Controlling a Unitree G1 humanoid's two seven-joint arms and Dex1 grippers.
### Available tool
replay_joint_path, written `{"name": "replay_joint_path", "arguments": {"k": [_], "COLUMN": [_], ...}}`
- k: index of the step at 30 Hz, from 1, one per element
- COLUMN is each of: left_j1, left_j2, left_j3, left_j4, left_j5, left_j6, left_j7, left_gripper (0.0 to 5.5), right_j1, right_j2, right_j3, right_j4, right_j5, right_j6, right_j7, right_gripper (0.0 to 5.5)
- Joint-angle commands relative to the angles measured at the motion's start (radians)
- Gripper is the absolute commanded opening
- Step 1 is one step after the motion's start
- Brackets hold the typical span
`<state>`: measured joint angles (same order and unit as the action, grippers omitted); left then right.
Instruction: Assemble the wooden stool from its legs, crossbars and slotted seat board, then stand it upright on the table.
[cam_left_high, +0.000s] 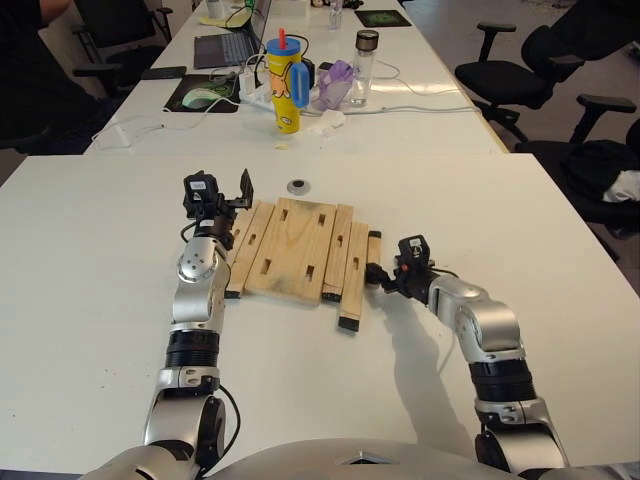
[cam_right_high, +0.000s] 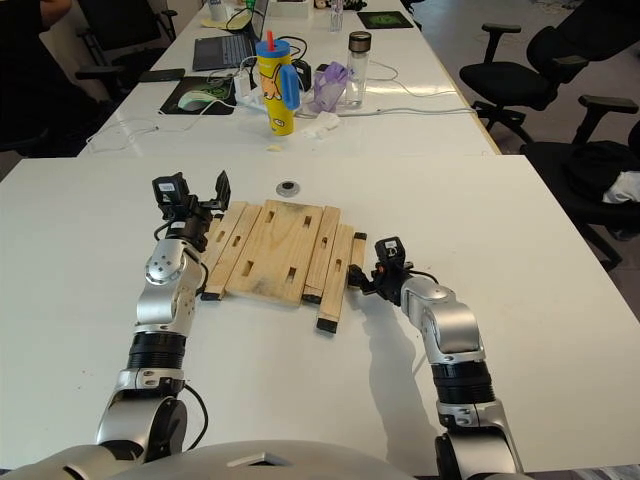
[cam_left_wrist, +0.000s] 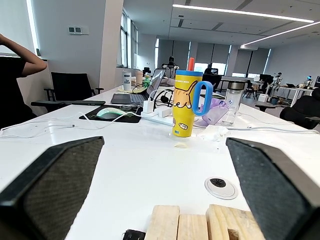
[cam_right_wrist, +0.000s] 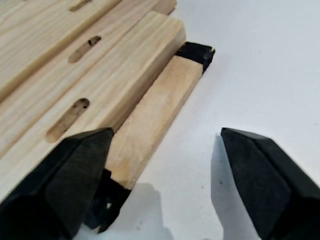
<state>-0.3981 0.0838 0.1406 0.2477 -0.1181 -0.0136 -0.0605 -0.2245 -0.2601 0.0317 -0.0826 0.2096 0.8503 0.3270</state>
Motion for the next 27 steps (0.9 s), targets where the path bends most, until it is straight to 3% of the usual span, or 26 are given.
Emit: {"name": "replay_joint_path", "arguments": {"k": [1,5,12,21,27], "left_j1": [0.003,0.004,0.008,-0.011,-0.019], "left_j2": [0.001,-0.004,-0.008,-0.009,-0.004], "left_j3": [0.002,-0.003,-0.001,-0.002,-0.002], "left_j4": [-0.002,-0.005,-0.001,0.018,0.025], "left_j5": [-0.005,-0.004,-0.005,-0.005,-0.007], "left_j6": [0.002,0.003,-0.002,-0.008,-0.006], "left_j7": [-0.001,-0.001,0.003,-0.001,-0.007], "left_gripper": [4.53,4.53,4.53,4.53,4.53], "right_j1": [0.016,0.008,-0.033,-0.073,-0.050], "right_j2": [-0.055,-0.136,-0.189,0.027,0.072], "right_j3": [0.084,0.153,0.135,-0.110,-0.091], "right_j4": [-0.025,-0.026,0.029,0.014,0.035], "right_j5": [-0.048,-0.126,-0.142,-0.001,-0.048], "right_j6": [0.057,0.092,0.042,0.007,0.027], "right_j7": [0.008,-0.009,0.010,-0.113,-0.192], "right_gripper": [4.01,4.01,4.01,4.01,4.01]}}
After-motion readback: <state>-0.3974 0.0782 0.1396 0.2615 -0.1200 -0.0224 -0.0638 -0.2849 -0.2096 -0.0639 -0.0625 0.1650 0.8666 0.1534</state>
